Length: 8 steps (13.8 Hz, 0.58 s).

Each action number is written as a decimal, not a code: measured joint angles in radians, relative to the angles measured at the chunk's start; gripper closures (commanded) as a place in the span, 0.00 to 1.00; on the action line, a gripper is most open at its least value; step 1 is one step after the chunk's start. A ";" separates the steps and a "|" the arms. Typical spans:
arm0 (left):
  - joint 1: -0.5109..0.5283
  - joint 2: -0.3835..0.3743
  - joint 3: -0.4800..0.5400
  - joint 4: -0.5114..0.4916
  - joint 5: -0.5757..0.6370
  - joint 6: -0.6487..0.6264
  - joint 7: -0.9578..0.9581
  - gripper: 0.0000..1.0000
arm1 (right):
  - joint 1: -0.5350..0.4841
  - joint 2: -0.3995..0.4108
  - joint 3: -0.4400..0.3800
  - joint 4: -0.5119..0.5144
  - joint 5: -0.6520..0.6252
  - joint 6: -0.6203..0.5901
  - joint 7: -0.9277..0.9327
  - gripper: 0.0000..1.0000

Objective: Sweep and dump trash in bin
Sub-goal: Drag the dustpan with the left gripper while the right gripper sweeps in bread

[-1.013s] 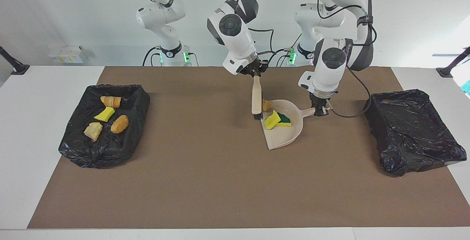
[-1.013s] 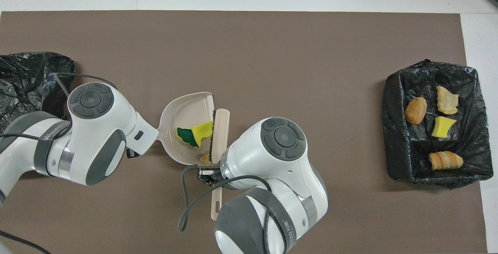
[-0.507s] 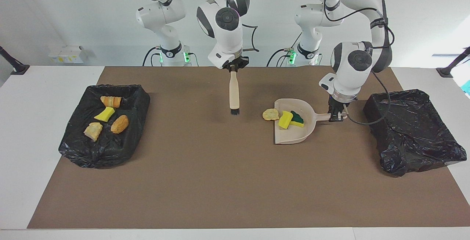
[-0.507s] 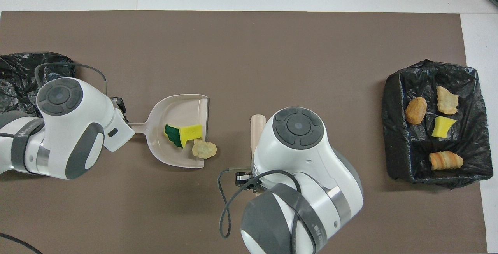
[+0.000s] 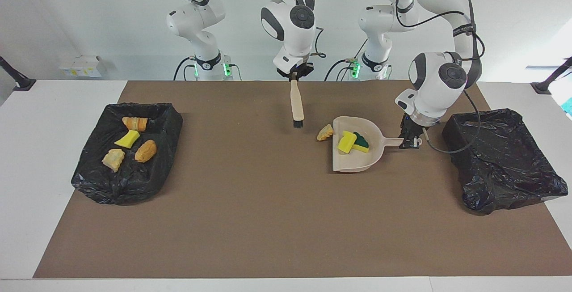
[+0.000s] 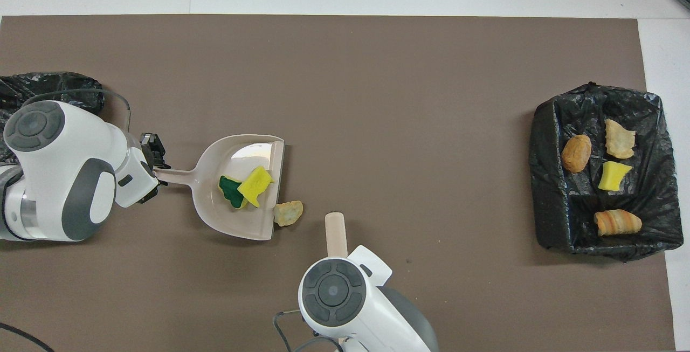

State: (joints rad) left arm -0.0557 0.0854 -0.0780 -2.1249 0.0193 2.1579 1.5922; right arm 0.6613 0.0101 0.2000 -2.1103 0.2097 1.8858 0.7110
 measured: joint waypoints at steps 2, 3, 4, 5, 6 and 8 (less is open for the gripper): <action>0.003 0.001 0.001 0.000 0.042 0.001 -0.006 1.00 | 0.008 0.013 0.000 -0.037 0.000 0.059 0.000 1.00; 0.004 0.002 0.001 0.000 0.078 0.001 -0.024 1.00 | 0.007 0.021 -0.001 -0.056 0.000 0.107 0.000 1.00; 0.004 0.002 0.000 0.000 0.124 0.001 -0.054 1.00 | 0.007 0.030 -0.001 -0.067 0.000 0.148 0.000 1.00; 0.004 0.002 -0.002 0.000 0.157 0.001 -0.090 1.00 | 0.008 0.045 -0.001 -0.071 0.000 0.188 0.001 1.00; 0.004 0.002 -0.005 -0.001 0.172 0.001 -0.113 1.00 | 0.008 0.065 -0.001 -0.072 0.001 0.231 0.007 1.00; 0.003 0.002 -0.008 -0.002 0.182 0.001 -0.132 1.00 | 0.009 0.107 -0.001 -0.063 0.001 0.288 0.029 1.00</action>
State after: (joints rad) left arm -0.0528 0.0877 -0.0865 -2.1266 0.2008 2.1585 1.4605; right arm 0.6706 0.1168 0.1990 -2.1731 0.2105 2.1741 0.7396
